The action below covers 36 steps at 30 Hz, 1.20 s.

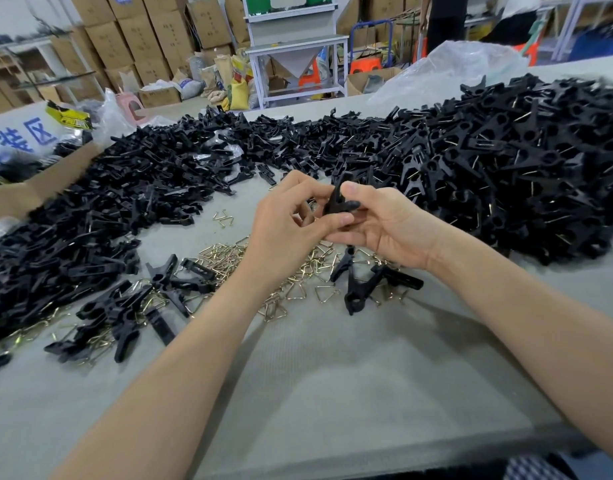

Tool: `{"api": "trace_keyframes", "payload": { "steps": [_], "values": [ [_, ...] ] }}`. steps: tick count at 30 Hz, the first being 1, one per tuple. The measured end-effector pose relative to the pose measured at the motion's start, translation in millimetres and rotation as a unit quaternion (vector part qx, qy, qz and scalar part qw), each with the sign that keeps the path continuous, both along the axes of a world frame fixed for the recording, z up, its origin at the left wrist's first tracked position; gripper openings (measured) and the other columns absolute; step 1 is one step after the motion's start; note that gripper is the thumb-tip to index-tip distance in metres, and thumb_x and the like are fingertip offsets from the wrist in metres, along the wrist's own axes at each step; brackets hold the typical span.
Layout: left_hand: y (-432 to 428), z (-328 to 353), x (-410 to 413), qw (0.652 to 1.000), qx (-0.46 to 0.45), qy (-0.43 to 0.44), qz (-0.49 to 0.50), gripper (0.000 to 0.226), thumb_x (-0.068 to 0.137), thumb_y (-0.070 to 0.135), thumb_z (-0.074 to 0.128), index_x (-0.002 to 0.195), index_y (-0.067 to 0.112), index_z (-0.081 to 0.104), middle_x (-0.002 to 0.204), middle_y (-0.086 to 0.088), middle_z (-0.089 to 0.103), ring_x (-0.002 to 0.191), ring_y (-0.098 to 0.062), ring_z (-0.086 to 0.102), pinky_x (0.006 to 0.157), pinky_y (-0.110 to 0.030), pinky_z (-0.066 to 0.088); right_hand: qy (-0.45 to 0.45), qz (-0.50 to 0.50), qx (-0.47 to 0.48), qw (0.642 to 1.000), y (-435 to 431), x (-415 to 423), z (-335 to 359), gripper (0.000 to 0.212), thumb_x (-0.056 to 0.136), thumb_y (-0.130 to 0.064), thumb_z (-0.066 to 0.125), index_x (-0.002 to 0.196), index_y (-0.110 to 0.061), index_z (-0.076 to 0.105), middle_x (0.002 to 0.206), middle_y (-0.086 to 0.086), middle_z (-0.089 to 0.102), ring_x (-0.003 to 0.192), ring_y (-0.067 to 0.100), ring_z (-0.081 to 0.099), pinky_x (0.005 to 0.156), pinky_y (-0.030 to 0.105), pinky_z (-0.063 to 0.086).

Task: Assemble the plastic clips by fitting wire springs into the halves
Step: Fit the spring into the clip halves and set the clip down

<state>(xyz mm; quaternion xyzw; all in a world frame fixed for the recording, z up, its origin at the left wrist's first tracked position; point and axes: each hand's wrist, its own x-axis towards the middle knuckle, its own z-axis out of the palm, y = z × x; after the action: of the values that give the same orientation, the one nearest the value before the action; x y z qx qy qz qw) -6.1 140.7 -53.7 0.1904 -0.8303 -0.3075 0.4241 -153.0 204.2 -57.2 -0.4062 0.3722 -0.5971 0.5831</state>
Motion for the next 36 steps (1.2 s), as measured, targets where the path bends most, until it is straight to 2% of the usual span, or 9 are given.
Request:
{"api": "trace_keyframes", "payload": {
  "steps": [3,5,8,13,22,25,28,32,36],
  "values": [
    [-3,-1,1,1.000,-0.025,-0.005,0.003,0.025,0.077,0.026,0.076,0.100,0.020,0.068,0.086,0.013,0.050,0.059,-0.011,0.047,0.056,-0.015,0.037,0.004,-0.024,-0.012,1.000,-1,3,-3,0.028,0.078,-0.029,0.069,0.086,-0.003,0.074,0.089,0.015,0.072,0.073,0.015,0.069,0.066,0.023,0.057],
    [-4,-2,2,0.999,-0.043,-0.008,0.002,0.029,0.077,0.027,0.076,0.104,0.026,0.065,0.087,0.014,0.050,0.060,-0.015,0.050,0.056,-0.014,0.036,-0.001,-0.028,-0.013,1.000,-2,3,-4,0.032,0.074,-0.027,0.069,0.089,0.001,0.071,0.089,0.017,0.071,0.073,0.016,0.069,0.066,0.024,0.057],
    [-6,-3,3,0.998,-0.063,-0.007,-0.005,0.034,0.078,0.027,0.076,0.109,0.032,0.062,0.088,0.015,0.050,0.061,-0.006,0.048,0.056,-0.010,0.034,0.009,-0.029,-0.018,0.999,-1,2,-3,0.030,0.073,-0.024,0.069,0.088,0.002,0.072,0.092,0.017,0.071,0.079,0.019,0.070,0.070,0.025,0.057],
    [-5,-1,3,0.997,-0.078,-0.007,-0.015,0.031,0.078,0.026,0.077,0.106,0.028,0.065,0.094,0.011,0.053,0.063,-0.004,0.048,0.055,-0.009,0.034,0.055,-0.056,-0.033,0.996,1,2,-1,0.034,0.070,-0.023,0.068,0.086,0.008,0.069,0.089,0.019,0.070,0.082,0.024,0.068,0.077,0.031,0.058],
    [-3,1,4,0.988,-0.148,-0.031,-0.017,0.026,0.076,0.028,0.077,0.099,0.019,0.071,0.087,0.007,0.051,0.066,0.001,0.045,0.060,-0.010,0.035,0.096,-0.026,-0.060,0.993,0,-1,-2,0.016,0.074,-0.016,0.064,0.070,-0.007,0.076,0.075,0.008,0.072,0.066,0.012,0.067,0.066,0.021,0.055],
    [-3,2,4,0.988,-0.151,-0.026,-0.018,0.022,0.077,0.030,0.076,0.095,0.019,0.070,0.085,0.013,0.049,0.064,-0.003,0.045,0.058,-0.009,0.036,0.090,-0.023,-0.052,0.994,1,-5,-3,0.018,0.075,-0.019,0.065,0.075,-0.005,0.076,0.079,0.009,0.073,0.069,0.012,0.068,0.065,0.019,0.055],
    [-5,2,4,0.982,-0.186,-0.032,-0.003,0.029,0.080,0.035,0.071,0.100,0.014,0.071,0.088,0.010,0.050,0.066,0.000,0.046,0.059,-0.010,0.038,0.065,-0.002,-0.042,0.997,1,-6,-3,0.020,0.078,-0.019,0.064,0.082,-0.003,0.075,0.086,0.011,0.073,0.077,0.014,0.070,0.069,0.021,0.056],
    [-6,1,4,0.977,-0.205,-0.054,0.028,0.030,0.084,0.039,0.066,0.099,0.013,0.069,0.091,0.011,0.048,0.065,0.000,0.045,0.056,-0.016,0.040,0.045,0.009,-0.023,0.999,1,-5,0,0.022,0.078,-0.021,0.064,0.088,-0.003,0.074,0.090,0.013,0.072,0.078,0.015,0.070,0.068,0.021,0.056],
    [-6,1,5,0.972,-0.215,-0.085,0.041,0.038,0.085,0.045,0.060,0.101,0.011,0.067,0.091,0.008,0.051,0.067,-0.011,0.051,0.057,-0.032,0.048,0.074,-0.005,-0.032,0.997,2,-9,5,0.018,0.079,-0.026,0.065,0.082,-0.014,0.077,0.080,0.010,0.065,0.073,0.014,0.067,0.070,0.025,0.057]
  ]
}}
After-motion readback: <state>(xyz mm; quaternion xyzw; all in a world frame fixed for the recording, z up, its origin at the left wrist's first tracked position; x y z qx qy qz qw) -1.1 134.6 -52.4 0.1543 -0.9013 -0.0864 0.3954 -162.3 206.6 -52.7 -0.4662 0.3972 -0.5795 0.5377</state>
